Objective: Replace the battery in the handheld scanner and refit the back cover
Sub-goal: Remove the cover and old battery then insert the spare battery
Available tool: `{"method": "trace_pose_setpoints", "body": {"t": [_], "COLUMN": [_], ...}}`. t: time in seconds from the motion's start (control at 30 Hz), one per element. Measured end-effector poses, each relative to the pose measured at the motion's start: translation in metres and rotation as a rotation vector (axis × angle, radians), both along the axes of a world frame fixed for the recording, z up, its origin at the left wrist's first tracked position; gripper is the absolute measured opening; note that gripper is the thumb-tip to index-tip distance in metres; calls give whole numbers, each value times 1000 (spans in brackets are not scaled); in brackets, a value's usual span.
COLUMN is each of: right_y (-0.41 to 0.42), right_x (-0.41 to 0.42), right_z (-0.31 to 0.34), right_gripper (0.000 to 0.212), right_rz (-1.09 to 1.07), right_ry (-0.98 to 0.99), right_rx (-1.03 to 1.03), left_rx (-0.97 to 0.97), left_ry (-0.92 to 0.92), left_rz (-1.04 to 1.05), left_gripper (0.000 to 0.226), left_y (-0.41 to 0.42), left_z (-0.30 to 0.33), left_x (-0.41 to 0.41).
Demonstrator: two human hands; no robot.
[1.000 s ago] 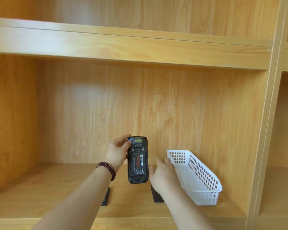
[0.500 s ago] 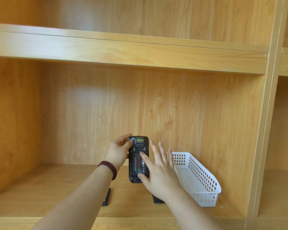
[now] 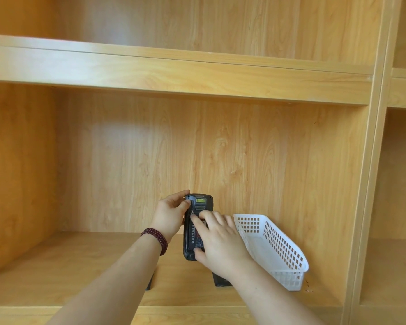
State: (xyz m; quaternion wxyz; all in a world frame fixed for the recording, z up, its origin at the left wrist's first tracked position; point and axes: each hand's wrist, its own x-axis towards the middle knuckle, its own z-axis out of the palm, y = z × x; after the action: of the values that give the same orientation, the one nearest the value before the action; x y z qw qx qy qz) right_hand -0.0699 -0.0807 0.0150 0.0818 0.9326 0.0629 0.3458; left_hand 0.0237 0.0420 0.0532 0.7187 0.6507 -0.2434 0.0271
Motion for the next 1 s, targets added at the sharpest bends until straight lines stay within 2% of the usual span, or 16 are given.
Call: {"method": "trace_pose_setpoints", "body": {"t": [0.3,0.53,1.0], "right_y": [-4,0,-3], "right_x": [-3,-3,3], "right_z": [3,-1,-4], "right_gripper": [65,70,62], "right_rz": [0,20,43], "right_ry": [-33,10,20], "right_rx": [-71,-65,-65], "left_rx": [-4,1,9], "left_ry": [0,0,-2], "left_rz": [-7,2,15], "left_gripper": [29,30,29], "left_y": [-3,-4,-5], "left_z": [0,1,-2], "left_x": [0,3,7]}}
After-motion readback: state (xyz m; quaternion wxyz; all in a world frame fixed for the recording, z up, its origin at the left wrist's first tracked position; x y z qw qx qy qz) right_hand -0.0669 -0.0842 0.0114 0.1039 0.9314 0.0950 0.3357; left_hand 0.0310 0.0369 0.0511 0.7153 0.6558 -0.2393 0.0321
